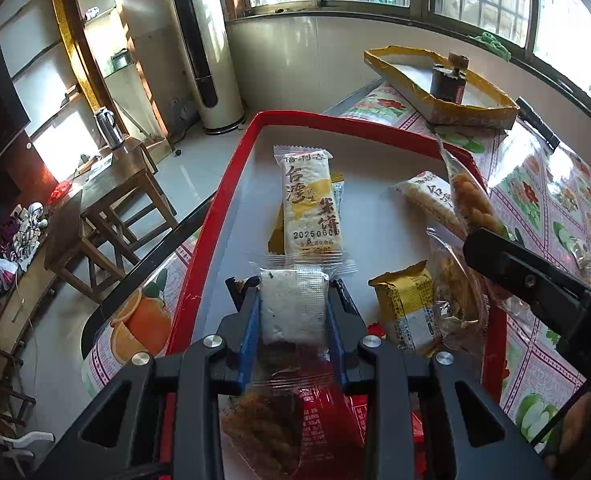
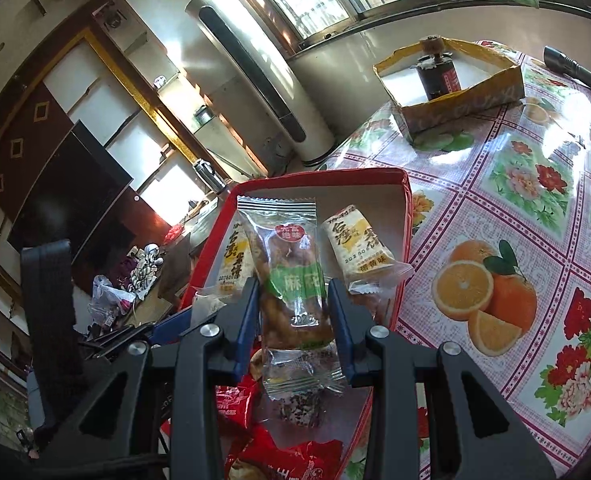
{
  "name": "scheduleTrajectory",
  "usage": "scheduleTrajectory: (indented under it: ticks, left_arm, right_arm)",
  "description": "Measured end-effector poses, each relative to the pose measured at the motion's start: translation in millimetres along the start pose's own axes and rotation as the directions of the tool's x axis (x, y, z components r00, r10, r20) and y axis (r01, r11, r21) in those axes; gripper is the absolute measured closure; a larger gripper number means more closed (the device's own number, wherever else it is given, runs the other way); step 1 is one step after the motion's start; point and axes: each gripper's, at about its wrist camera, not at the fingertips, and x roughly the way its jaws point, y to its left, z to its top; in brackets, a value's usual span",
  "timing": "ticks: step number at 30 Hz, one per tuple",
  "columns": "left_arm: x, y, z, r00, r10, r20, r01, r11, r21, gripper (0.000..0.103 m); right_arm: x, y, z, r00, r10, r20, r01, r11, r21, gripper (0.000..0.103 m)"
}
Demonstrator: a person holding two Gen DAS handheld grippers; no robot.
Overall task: Organize snacks
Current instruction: 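Carry both packets over the red tray, then open both tools to release the packets into the red tray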
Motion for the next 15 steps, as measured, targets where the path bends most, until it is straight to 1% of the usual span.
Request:
scheduleTrajectory:
  ticks: [5,9,12,15]
  left_arm:
    - [3,1,1,1.000,0.003,-0.006,-0.003,1.000,-0.001,0.072]
    - [6,3,3,1.000,-0.004,-0.023,0.004,1.000,-0.011,0.069]
    - [5,5,3,1.000,-0.008,-0.029,0.008,1.000,-0.013,0.069]
    - [5,6,4,0.999,-0.015,-0.035,0.015,1.000,-0.020,0.063]
  right_arm:
    - [20,-3,1,0.999,-0.017,-0.031,0.017,1.000,-0.007,0.066]
    - [28,-1,3,0.999,-0.022,-0.039,0.021,1.000,-0.023,0.066]
    - [30,0,6,0.999,-0.022,-0.040,0.021,0.999,-0.028,0.066]
    - [28,-1,6,0.999,-0.014,-0.037,0.013,1.000,-0.022,0.065]
